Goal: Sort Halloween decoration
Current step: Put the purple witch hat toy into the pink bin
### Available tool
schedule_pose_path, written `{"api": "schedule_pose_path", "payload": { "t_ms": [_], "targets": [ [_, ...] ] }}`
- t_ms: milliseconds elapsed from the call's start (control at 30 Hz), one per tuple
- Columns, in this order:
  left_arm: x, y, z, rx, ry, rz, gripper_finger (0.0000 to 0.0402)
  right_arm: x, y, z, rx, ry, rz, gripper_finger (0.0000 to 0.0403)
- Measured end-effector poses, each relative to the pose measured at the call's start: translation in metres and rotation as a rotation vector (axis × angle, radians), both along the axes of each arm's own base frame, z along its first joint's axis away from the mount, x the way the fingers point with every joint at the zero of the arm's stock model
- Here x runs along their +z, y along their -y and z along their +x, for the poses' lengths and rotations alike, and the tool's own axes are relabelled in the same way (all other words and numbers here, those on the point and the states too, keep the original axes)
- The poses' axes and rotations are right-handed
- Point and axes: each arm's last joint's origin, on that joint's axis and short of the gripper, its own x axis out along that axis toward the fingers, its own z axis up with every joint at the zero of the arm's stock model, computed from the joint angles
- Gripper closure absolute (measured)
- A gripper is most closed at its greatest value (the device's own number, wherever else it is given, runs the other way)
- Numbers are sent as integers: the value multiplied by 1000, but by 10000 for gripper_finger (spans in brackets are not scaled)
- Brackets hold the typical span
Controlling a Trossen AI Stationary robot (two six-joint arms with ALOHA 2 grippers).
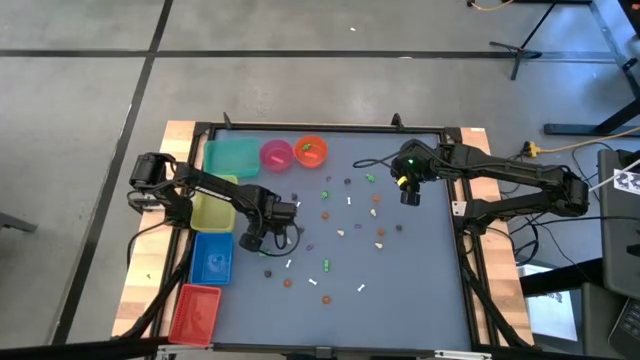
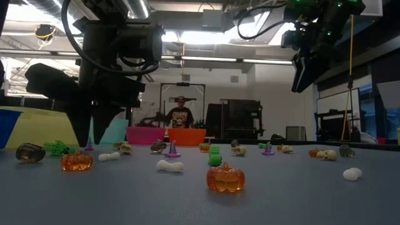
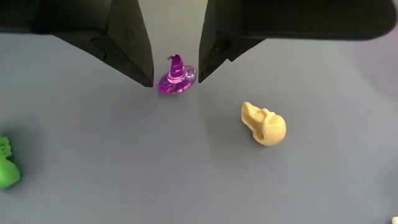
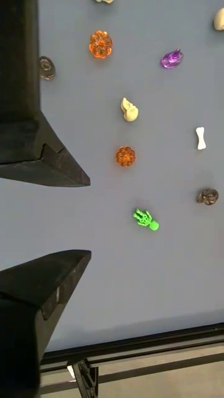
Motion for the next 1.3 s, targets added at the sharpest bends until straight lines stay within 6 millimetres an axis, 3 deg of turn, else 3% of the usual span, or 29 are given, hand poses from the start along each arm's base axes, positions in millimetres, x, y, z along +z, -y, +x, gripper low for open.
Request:
{"api": "schedule_pose_path", "payload": {
  "t_ms": [267, 800, 1300],
  "targets": [
    [0, 0, 0, 0, 0, 0, 340, 0, 0, 0, 0, 0, 0, 230],
    [0, 0, 0, 0, 0, 0, 386, 0, 0, 0, 0, 0, 0, 230],
    [0, 0, 0, -1, 0, 0, 401, 0, 0, 0, 0, 0, 0, 230]
  ]
}}
